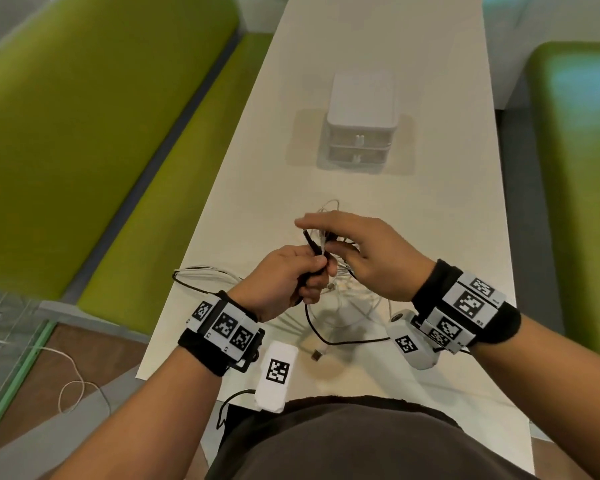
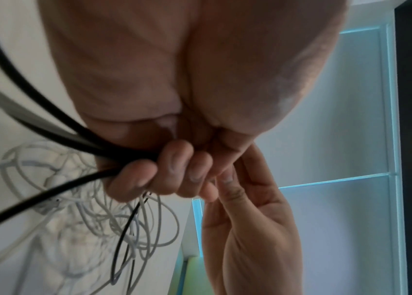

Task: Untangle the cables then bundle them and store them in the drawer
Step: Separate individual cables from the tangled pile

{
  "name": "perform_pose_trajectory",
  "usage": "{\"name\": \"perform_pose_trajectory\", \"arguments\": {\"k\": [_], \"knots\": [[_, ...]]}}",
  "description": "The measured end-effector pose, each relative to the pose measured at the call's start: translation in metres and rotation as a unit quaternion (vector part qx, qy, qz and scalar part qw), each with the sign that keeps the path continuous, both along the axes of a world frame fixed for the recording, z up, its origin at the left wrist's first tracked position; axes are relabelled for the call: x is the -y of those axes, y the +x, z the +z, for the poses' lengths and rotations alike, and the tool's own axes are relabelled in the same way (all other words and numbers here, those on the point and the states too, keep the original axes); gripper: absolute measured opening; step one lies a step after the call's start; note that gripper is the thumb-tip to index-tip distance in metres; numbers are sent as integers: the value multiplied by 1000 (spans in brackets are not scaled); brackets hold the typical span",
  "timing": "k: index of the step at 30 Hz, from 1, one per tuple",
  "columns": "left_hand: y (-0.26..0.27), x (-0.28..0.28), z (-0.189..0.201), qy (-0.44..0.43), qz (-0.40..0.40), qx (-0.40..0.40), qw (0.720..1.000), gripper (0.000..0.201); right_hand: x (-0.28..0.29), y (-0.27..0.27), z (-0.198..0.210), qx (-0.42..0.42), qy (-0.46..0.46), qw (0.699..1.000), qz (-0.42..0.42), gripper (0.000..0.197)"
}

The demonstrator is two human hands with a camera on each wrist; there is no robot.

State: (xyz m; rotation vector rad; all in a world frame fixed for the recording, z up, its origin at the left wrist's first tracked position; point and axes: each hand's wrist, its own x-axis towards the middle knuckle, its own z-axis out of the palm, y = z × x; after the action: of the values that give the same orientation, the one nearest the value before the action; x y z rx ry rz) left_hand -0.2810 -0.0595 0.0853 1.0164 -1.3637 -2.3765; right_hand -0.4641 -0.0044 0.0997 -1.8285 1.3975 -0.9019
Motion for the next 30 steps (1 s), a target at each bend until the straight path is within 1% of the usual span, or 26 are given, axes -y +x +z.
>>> {"name": "perform_pose_trajectory", "arguments": {"k": [3,4,5,6,7,8,9,10,11,12,13,14,16,17,18,19,20,21,22,23,24,25,27,28,30], "knots": [[-2,-4,-4,-1,7,5,1000,23,2,3,1,8,-2,1000,-2,44],[-2,-4,-4,-10,25,-3,1000,22,2,4,1,16,-11,1000,-16,44],[-2,-4,-3,-19,53,-18,998,21,3,5,1,45,-14,998,-39,46],[-2,-2,0,-24,86,-38,995,20,3,7,0,92,0,993,-74,50],[-3,1,3,-25,119,-61,991,20,3,10,0,140,32,984,-105,55],[-3,6,7,-24,145,-87,985,20,2,13,0,170,75,976,-114,59],[-2,11,11,-23,164,-114,980,21,1,16,-2,168,119,974,-97,57],[-2,16,14,-22,172,-141,975,22,-1,18,-4,137,163,975,-56,50],[-2,18,16,-26,175,-158,971,23,-4,23,-5,94,202,975,-4,37],[-1,20,19,-34,173,-165,970,23,-7,28,-5,51,229,971,42,23],[0,21,21,-42,172,-159,971,23,-10,32,-6,20,237,969,72,13],[2,22,21,-43,174,-146,973,23,-12,32,-7,-5,230,970,83,17],[10,28,17,-57,185,-91,977,25,-10,25,-10,-47,197,977,68,28],[17,32,12,-90,186,-39,978,27,-9,18,-12,-74,176,980,57,29],[23,35,7,-146,174,29,973,26,-7,10,-15,-105,156,981,45,29],[28,36,3,-223,145,105,958,23,-6,3,-18,-130,146,980,35,26],[30,35,3,-306,93,170,932,16,-5,-1,-20,-145,147,978,27,22],[29,31,4,-381,25,216,899,11,-4,-1,-22,-153,147,977,22,21],[24,27,4,-442,-46,243,862,13,-3,1,-22,-156,143,977,18,23],[18,23,4,-484,-98,253,832,13,-2,4,-22,-156,135,978,9,24],[13,19,5,-508,-122,252,815,12,0,5,-21,-154,128,980,-11,24],[10,17,5,-521,-130,249,806,13,2,5,-20,-151,121,980,-39,24],[11,19,3,-524,-112,238,810,10,4,-1,-18,-136,113,980,-86,24],[13,20,3,-526,-100,235,811,11,5,-4,-17,-130,113,980,-94,24],[16,20,4,-548,-101,234,797,19,2,-4,-13,-116,104,984,-88,23]]}}
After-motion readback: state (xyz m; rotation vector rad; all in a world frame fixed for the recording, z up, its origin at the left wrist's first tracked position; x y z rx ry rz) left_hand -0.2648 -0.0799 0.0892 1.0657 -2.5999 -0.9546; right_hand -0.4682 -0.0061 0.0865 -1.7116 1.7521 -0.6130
